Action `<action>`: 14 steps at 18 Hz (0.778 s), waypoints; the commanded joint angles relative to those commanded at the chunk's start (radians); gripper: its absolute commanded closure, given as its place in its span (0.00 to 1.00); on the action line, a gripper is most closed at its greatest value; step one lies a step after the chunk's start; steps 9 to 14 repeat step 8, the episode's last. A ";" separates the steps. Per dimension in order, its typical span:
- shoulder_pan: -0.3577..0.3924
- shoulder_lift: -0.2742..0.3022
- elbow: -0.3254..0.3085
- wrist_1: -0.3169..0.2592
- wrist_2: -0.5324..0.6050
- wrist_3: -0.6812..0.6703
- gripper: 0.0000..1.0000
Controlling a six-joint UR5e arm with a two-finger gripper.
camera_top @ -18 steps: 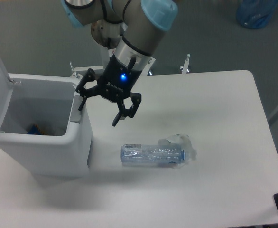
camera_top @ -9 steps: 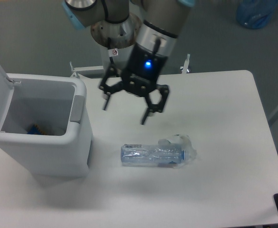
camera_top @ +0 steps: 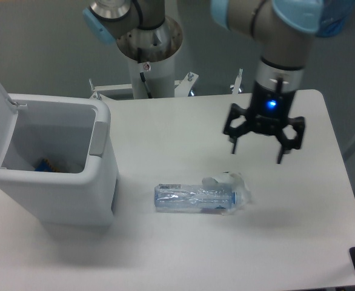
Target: Open the trash can
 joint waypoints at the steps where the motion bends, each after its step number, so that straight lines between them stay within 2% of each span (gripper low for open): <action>1: 0.008 -0.009 -0.002 -0.002 0.064 0.078 0.00; 3: 0.012 -0.046 0.004 -0.005 0.167 0.195 0.00; 5: 0.011 -0.055 0.009 -0.005 0.220 0.246 0.00; 14: 0.009 -0.063 0.003 0.005 0.215 0.240 0.00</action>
